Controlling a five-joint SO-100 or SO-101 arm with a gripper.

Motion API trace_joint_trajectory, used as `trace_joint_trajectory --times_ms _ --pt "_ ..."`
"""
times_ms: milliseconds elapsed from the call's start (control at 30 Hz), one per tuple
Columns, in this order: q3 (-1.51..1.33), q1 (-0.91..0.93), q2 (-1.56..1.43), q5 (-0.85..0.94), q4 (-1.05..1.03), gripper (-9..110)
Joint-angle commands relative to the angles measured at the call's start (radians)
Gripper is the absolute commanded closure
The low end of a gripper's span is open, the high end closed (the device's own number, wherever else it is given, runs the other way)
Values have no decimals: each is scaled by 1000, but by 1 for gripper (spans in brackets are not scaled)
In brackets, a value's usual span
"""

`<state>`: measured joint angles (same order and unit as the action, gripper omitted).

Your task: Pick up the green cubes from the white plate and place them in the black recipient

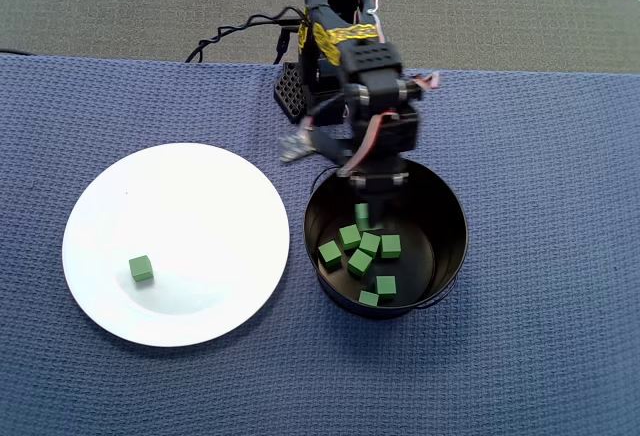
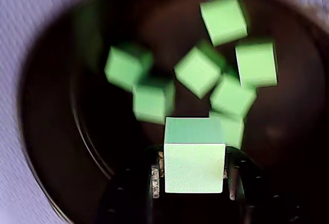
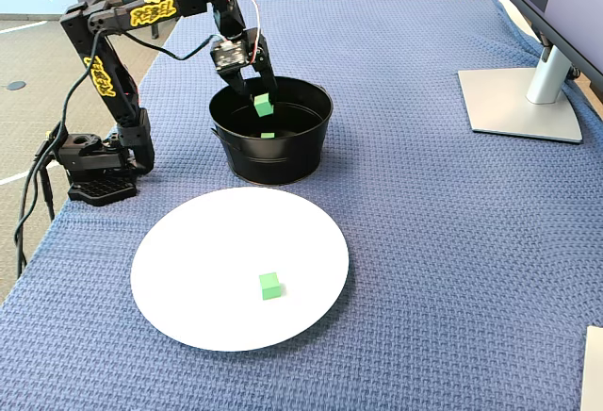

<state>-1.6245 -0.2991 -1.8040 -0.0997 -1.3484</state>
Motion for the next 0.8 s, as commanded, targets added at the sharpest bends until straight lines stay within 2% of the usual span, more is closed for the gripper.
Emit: trace_joint_trajectory --times_ms 0,67,167,333,500,633,767 --pt "9 -63 -15 -43 23 97" --pt "25 -72 -6 -12 8 70" --pt "29 -43 -32 11 -6 61" --pt "198 124 -48 31 -106 65" --pt "422 492 -28 101 -158 73" --pt "531 769 147 140 -135 79" --pt "545 919 339 192 -55 80"
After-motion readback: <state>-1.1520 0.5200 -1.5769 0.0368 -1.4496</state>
